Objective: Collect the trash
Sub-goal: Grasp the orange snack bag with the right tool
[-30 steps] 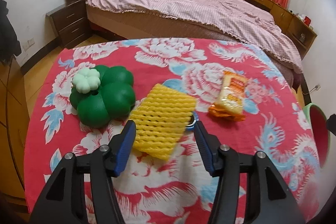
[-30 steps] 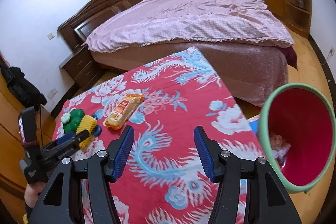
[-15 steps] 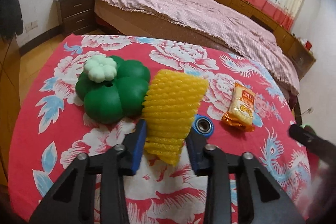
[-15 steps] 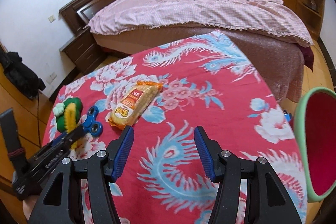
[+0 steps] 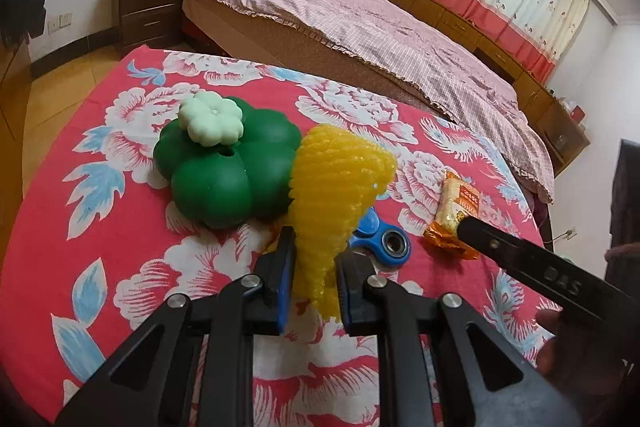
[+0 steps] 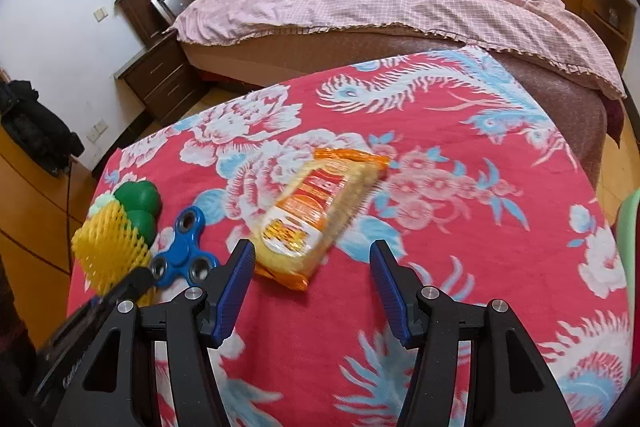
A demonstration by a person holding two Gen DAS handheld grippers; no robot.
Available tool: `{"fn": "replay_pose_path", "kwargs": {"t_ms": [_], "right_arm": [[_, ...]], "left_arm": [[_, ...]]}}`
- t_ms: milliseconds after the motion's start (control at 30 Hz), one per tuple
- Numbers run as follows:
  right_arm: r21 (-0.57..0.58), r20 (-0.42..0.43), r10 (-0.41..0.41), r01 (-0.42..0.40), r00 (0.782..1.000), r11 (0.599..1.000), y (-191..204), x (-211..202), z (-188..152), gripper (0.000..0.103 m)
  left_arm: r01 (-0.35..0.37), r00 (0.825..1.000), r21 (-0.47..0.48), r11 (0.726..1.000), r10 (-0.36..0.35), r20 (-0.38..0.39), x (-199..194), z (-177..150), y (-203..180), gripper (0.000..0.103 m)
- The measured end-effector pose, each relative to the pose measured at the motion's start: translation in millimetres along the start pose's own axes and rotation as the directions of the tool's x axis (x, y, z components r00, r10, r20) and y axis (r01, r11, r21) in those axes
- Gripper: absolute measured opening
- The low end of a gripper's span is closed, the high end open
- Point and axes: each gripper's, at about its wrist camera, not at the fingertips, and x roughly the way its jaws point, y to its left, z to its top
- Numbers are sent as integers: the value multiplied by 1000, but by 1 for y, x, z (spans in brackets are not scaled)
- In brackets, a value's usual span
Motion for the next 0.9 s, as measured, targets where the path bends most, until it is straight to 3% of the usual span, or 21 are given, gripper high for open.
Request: {"fn": "replay_pose_path", "kwargs": {"t_ms": [433, 900], "right_arm": [[3, 24, -48, 48, 999, 999, 14, 18, 9, 61], [-27, 36, -14, 15, 999, 1000, 9, 6, 2, 55]], "left_arm": [[10, 1000, -20, 1000, -10, -6, 0, 0, 3, 18], [14, 1000, -13, 1000, -14, -3, -2, 0, 2, 18]]}}
